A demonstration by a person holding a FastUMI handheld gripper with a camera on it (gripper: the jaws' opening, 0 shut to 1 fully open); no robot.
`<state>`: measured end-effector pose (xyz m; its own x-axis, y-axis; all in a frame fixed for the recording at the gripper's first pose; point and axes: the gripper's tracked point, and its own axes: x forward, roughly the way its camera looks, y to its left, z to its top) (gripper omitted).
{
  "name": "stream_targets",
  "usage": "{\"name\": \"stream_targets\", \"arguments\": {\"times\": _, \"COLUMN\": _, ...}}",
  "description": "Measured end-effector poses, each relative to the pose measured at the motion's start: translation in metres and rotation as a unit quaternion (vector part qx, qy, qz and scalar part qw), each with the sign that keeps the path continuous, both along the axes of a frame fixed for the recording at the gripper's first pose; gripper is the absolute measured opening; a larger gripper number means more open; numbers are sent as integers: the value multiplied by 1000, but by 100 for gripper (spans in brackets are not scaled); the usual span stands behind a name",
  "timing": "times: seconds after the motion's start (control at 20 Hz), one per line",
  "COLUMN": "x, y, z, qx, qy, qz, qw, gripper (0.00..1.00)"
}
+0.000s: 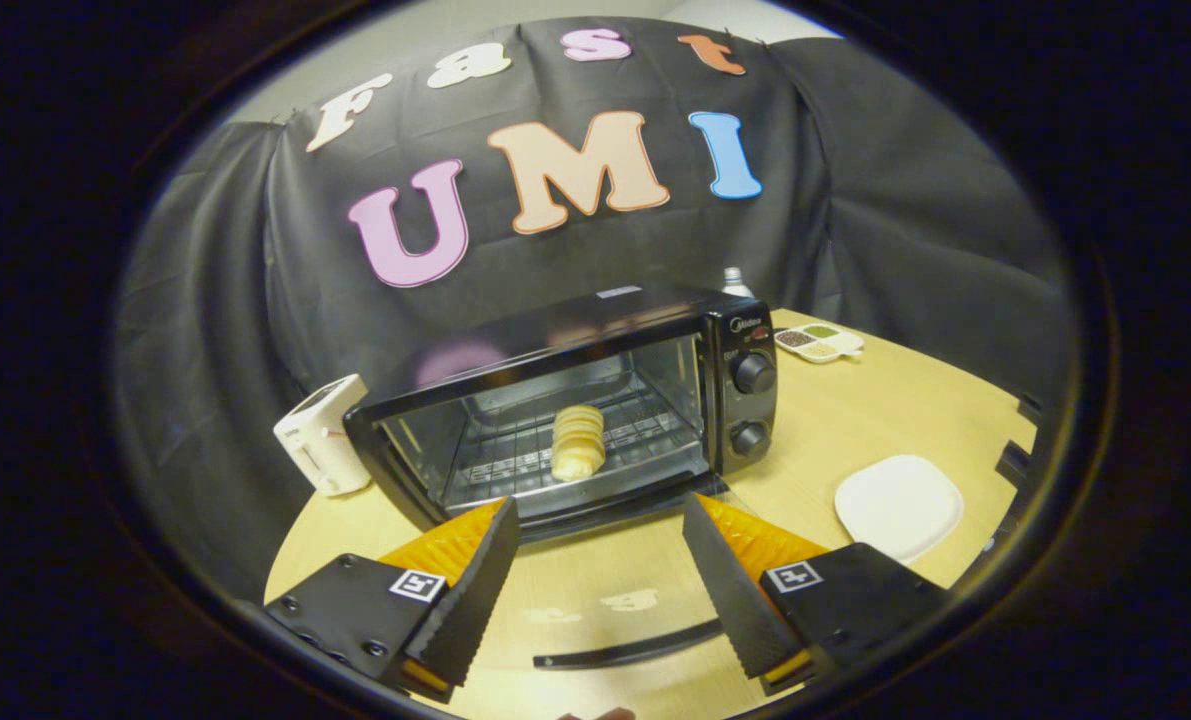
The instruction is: Open the toaster oven, put the food inside, and close the toaster oven door.
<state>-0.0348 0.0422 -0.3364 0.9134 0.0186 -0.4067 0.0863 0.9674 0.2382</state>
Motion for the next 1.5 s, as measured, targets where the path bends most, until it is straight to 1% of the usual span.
{"name": "stream_targets", "arguments": {"times": 0.15, "x": -33, "y": 0, "z": -1, "qx": -4, "qy": 1, "qz": -2, "qw": 1000, "gripper": 100}}
{"name": "stream_targets", "arguments": {"times": 0.35, "x": -71, "y": 1, "z": -12, "qx": -19, "qy": 7, "qz": 13, "qw": 1000, "gripper": 100}}
{"name": "stream_targets", "arguments": {"times": 0.6, "x": -98, "y": -5, "z": -37, "qx": -38, "qy": 15, "qz": 28, "qw": 999, "gripper": 100}}
{"name": "stream_targets", "arguments": {"times": 0.85, "x": -99, "y": -22, "z": -77, "qx": -44, "qy": 53, "qz": 20, "qw": 997, "gripper": 100}}
{"name": "stream_targets", "arguments": {"times": 1.0, "x": -94, "y": -17, "z": -96, "qx": -42, "qy": 74, "qz": 32, "qw": 996, "gripper": 100}}
{"name": "stream_targets", "arguments": {"times": 1.15, "x": -91, "y": -8, "z": -108, "qx": -50, "qy": 86, "qz": 53, "qw": 994, "gripper": 100}}
{"name": "stream_targets", "arguments": {"times": 1.35, "x": -84, "y": 7, "z": -112, "qx": -34, "qy": 89, "qz": 72, "qw": 993, "gripper": 100}}
{"name": "stream_targets", "arguments": {"times": 1.5, "x": -81, "y": 12, "z": -113, "qx": -41, "qy": 94, "qz": 84, "qw": 991, "gripper": 99}}
